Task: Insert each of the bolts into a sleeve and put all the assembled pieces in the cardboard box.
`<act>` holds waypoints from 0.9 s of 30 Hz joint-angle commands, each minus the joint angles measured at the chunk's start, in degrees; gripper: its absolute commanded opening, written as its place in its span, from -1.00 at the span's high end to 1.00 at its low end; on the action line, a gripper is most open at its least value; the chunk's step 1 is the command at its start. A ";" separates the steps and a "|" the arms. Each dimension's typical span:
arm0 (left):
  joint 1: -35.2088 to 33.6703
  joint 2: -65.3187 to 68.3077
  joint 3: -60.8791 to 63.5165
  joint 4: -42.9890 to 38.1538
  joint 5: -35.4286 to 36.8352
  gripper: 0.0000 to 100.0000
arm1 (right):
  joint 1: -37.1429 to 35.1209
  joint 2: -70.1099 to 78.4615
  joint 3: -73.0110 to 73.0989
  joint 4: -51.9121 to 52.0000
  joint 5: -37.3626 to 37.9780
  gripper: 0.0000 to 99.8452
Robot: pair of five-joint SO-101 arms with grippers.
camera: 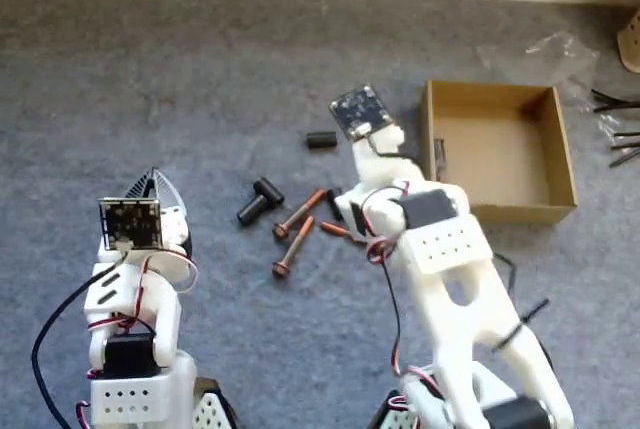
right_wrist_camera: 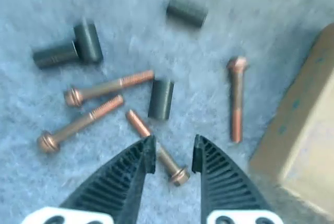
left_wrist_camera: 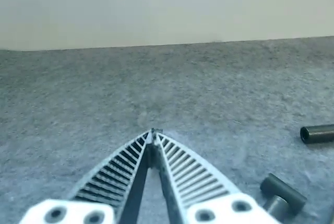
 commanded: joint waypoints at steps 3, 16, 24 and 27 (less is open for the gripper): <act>-0.75 -0.66 -3.03 -1.14 0.00 0.99 | -0.48 10.77 -6.90 -1.89 -0.70 0.78; -12.18 -0.66 -3.65 -1.14 0.00 0.99 | -0.57 23.87 -16.84 -1.80 -0.26 0.78; -13.14 -0.66 -3.38 -0.88 0.00 0.99 | -4.79 29.05 -19.30 -2.24 -0.26 0.78; -13.23 -0.66 -3.21 -0.88 0.00 0.99 | -4.62 33.27 -22.64 -1.80 -0.26 0.77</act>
